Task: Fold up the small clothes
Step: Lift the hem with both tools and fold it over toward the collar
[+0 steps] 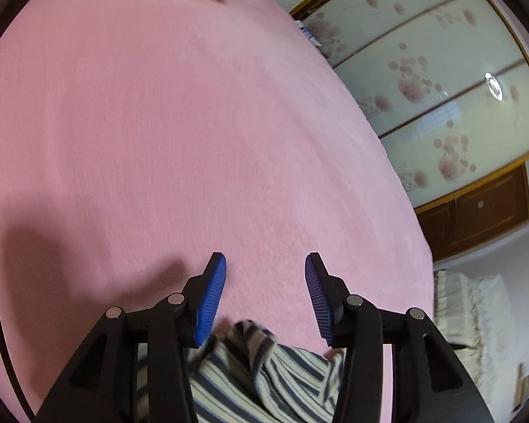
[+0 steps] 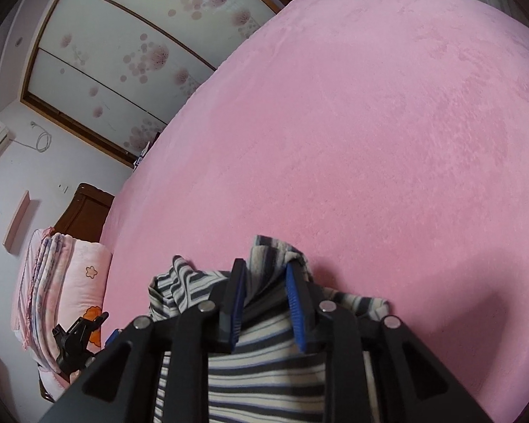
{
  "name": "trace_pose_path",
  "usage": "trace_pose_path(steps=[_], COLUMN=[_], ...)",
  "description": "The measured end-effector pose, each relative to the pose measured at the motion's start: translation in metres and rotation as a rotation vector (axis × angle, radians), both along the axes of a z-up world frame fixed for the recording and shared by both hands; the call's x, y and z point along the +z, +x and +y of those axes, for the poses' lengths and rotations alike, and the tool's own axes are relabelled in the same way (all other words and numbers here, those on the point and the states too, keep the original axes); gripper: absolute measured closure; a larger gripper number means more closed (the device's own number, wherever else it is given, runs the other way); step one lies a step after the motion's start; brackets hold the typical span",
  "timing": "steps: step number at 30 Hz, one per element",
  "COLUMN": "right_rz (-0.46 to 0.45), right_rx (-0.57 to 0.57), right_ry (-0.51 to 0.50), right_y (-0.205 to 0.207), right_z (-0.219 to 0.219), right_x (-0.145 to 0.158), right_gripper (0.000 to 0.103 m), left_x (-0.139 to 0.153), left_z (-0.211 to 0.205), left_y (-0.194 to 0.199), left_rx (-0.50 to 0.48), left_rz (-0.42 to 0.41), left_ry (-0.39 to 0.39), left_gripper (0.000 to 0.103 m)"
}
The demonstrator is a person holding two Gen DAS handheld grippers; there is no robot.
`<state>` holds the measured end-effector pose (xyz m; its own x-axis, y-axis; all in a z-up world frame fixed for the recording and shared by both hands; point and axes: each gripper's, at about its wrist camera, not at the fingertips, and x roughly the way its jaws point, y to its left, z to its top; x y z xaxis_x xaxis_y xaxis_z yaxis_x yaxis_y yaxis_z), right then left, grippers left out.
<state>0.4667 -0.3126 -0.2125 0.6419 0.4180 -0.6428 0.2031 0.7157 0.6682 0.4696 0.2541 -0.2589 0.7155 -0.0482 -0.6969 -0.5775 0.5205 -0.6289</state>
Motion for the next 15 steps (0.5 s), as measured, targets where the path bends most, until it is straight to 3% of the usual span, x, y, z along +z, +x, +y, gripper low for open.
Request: trace_pose_path(steps=[1,5,8,12,15], right_rz=[0.006,0.054,0.054,0.006,-0.035], right_rx=[-0.008,-0.076,-0.093,-0.032,0.086], right_ry=[0.019,0.131,0.124,-0.063,-0.217], right_y=[0.002,-0.007,-0.018,-0.034,-0.043], right_z=[-0.002,-0.024,-0.037,-0.03,-0.002], right_x=[-0.001,-0.009,-0.007,0.016,0.033], right_gripper=[0.078,0.046,0.046,0.046,0.052], left_x=[0.004,0.019,0.028,0.042,0.043], left_z=[0.0,0.003,0.004,-0.015,-0.046], left_y=[-0.001,-0.012,-0.023,-0.031,-0.042], left_rx=[-0.011,-0.06,-0.104,-0.291,-0.512], left_rz=[-0.001,0.015,0.029,0.046,0.07], left_ry=[0.023,0.098,0.161,0.265,0.322], left_gripper=[0.059,0.058,0.058,0.058,0.058])
